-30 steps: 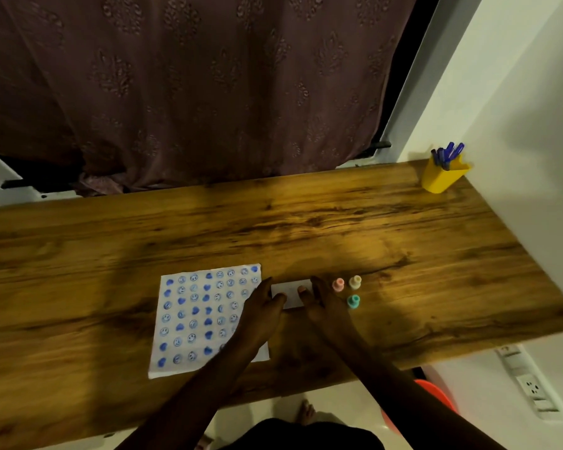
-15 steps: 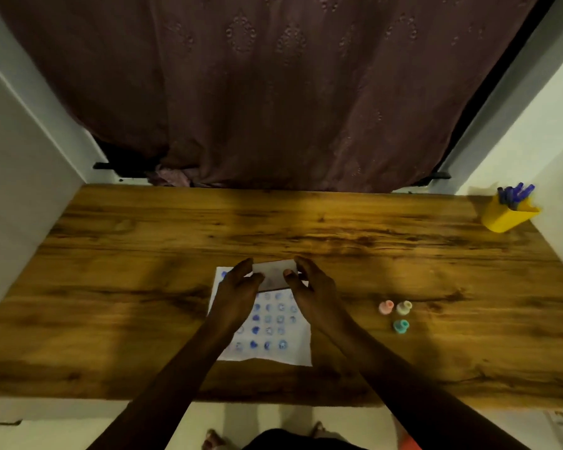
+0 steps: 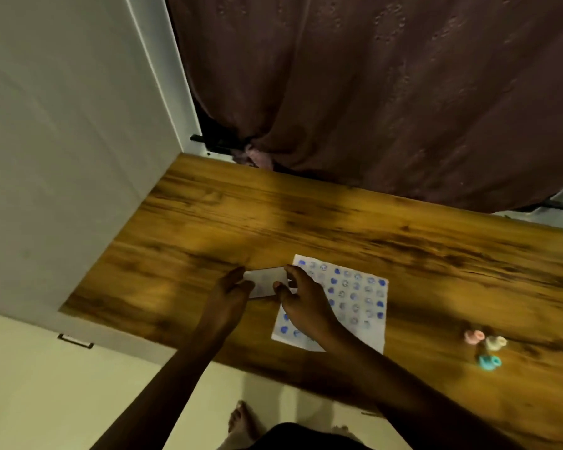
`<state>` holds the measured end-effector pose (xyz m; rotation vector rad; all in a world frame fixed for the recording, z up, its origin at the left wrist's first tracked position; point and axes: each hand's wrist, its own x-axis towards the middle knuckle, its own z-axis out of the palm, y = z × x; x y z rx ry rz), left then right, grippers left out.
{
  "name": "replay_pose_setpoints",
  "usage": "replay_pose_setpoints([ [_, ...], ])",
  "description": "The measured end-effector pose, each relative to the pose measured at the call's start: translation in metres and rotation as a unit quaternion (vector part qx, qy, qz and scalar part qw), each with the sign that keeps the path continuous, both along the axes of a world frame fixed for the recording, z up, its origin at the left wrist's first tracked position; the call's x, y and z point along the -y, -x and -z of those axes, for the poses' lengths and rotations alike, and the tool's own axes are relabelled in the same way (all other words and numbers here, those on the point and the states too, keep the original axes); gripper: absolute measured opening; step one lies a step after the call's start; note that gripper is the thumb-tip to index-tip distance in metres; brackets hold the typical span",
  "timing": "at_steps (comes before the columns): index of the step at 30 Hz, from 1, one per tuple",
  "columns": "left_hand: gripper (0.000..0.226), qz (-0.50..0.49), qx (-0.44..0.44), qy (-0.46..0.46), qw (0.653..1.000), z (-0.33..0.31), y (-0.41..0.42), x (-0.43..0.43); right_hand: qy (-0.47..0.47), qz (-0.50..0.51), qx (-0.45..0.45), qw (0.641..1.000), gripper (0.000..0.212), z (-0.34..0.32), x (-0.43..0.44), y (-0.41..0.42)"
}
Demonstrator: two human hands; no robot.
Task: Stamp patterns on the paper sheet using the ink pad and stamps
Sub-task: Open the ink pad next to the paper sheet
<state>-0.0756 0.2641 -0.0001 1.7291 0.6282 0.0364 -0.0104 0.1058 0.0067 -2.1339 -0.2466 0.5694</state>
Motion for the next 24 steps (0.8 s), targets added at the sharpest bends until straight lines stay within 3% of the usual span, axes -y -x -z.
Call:
replay_pose_setpoints([
  [6,0.039,-0.023,-0.051,-0.031,0.998,0.023,0.016,-0.031,0.024,-0.001,-0.001,1.000,0.051,0.014,-0.035,0.018],
  [17,0.046,0.054,-0.095,-0.115,0.987,0.042,0.024,-0.044,0.064,-0.017,0.018,0.998,0.064,0.036,-0.045,0.028],
  [20,0.046,0.077,-0.110,-0.167,0.977,0.046,0.020,-0.046,0.088,-0.019,0.041,0.995,0.065,0.040,-0.044,0.030],
  [22,0.044,0.124,-0.130,-0.233,0.956,0.046,0.017,-0.047,0.102,-0.019,0.055,0.993,0.066,0.042,-0.043,0.029],
  [24,0.037,0.166,-0.097,-0.318,0.928,0.046,0.015,-0.051,0.105,-0.026,0.064,0.992,0.068,0.042,-0.043,0.028],
])
